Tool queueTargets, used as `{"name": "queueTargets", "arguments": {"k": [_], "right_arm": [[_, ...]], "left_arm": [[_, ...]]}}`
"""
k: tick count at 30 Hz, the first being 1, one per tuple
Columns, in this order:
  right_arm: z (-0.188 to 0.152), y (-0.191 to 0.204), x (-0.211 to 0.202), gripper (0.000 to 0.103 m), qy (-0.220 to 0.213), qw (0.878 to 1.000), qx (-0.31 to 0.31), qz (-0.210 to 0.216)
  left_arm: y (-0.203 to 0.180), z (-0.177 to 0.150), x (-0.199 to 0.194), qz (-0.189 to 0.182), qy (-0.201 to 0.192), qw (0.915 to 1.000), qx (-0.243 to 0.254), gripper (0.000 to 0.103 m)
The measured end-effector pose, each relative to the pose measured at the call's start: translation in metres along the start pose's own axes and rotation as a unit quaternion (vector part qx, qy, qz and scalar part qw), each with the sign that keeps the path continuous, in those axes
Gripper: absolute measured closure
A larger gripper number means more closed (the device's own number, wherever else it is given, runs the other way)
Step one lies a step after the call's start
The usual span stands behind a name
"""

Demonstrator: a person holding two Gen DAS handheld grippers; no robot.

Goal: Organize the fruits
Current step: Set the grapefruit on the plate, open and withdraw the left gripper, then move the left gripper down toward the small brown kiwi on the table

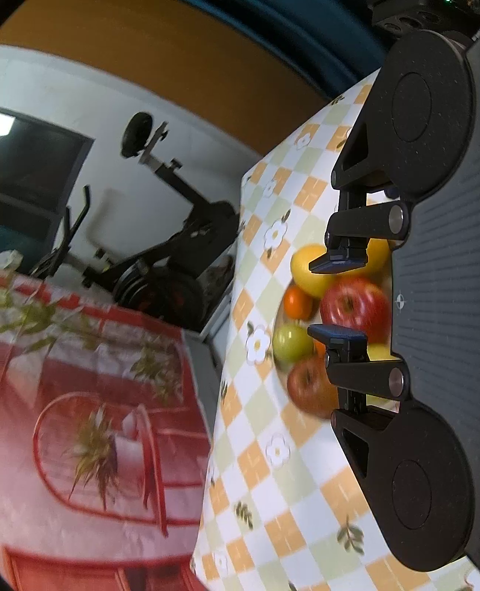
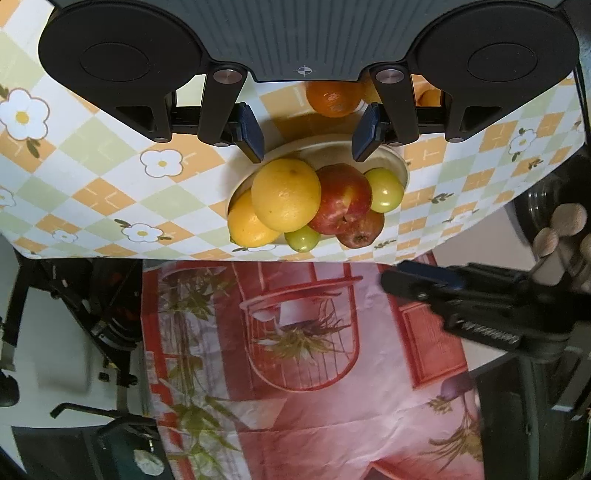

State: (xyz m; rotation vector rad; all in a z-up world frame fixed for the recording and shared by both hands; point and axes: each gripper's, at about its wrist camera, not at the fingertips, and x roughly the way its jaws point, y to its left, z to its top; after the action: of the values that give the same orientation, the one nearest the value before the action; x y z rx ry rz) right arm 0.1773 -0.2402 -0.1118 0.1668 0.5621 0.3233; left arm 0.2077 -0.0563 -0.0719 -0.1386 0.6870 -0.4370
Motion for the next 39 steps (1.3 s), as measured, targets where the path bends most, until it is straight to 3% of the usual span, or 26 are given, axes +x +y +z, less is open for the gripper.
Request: {"name": "queueTargets", "arguments": {"k": [7,12,25,39], "right_arm": [[-0.006,0.004,0.001,0.054,0.002,1.0,-0.01,-0.01],[-0.008,0.008,0.003,0.054,0.005,1.0,-0.019,-0.008],[-0.009,0.015,0.002,0.054,0.008,0.999,-0.035,0.003],[-0.017,0.049,-0.013,0.055,0.02,0.996,-0.079,0.023]], "left_arm": [[0.017,-0.022,-0.032,0.05,-0.043,0.9977,-0.016,0.071],[0.022,-0.037,-0.04,0.068,-0.037,0.9965,-0.033,0.071],[0.022,-0.06,-0.041,0.059,-0.011,0.9979,-0.025,0.071],[0.02,-0.069,-0.047,0.053,-0.006,0.9985,-0.009,0.071]]}}
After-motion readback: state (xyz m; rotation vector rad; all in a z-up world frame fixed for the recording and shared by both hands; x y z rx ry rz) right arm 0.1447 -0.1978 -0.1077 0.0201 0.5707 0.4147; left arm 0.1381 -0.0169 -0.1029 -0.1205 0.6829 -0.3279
